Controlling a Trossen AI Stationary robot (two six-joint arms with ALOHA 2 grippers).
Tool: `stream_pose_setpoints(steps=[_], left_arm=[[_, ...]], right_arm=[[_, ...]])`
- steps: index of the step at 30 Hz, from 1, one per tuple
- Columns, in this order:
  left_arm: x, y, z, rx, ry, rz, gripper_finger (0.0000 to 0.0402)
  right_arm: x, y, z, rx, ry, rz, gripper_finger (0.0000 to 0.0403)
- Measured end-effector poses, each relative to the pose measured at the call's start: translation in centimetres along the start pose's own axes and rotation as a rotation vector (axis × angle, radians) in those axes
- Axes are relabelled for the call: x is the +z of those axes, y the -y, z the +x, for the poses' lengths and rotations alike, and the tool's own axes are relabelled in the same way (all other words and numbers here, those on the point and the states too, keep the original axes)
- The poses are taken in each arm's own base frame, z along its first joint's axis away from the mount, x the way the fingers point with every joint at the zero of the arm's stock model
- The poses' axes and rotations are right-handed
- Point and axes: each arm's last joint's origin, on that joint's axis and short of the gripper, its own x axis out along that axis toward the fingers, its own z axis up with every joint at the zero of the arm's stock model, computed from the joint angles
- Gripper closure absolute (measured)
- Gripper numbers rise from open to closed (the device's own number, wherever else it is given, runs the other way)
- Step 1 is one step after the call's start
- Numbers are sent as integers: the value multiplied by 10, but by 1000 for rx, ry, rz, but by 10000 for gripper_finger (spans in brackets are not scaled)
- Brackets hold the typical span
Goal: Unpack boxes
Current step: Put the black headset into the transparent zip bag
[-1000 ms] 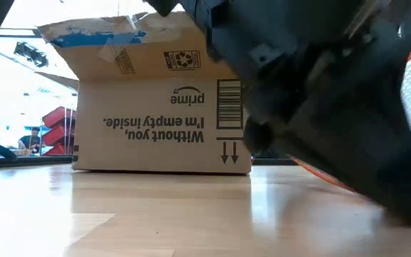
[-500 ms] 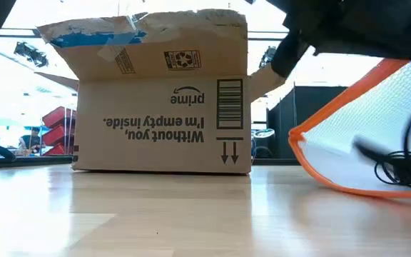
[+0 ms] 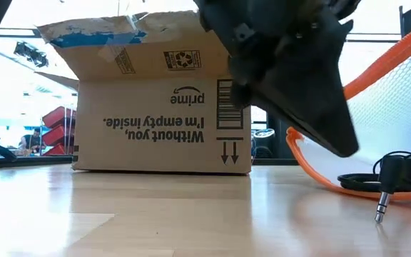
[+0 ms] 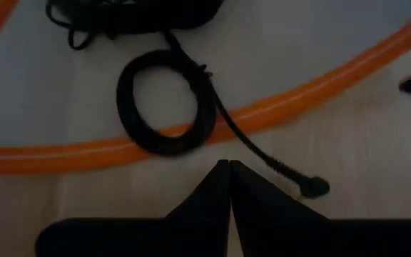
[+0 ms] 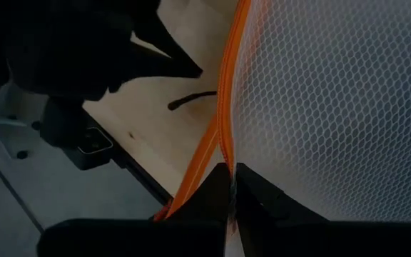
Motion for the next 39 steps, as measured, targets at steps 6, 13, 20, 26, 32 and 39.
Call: stream_pose_setpoints(steps=[6,13,20,26,32,39], left_arm=[[-10,12,4,-39,-32,10,401],[20,-6,13,-109,211,-177,402],[22,-30,33,-47,278,-221,402],[17,-31,42,-51,253,-246,402],[12,-32,51,-56,227,-271,402],[21,-36,37,183,182,-187,402]], right_arm=[[0,0,0,2,-5,-1,403],[0,-1,0,6,-11,0,403],[0,-2,1,13,-10,4,403],[-3,-3,8,3,-26,0,403],[-5,-4,15,-6,-42,-3,403],[-11,-11,30,32,-65,-31,403]])
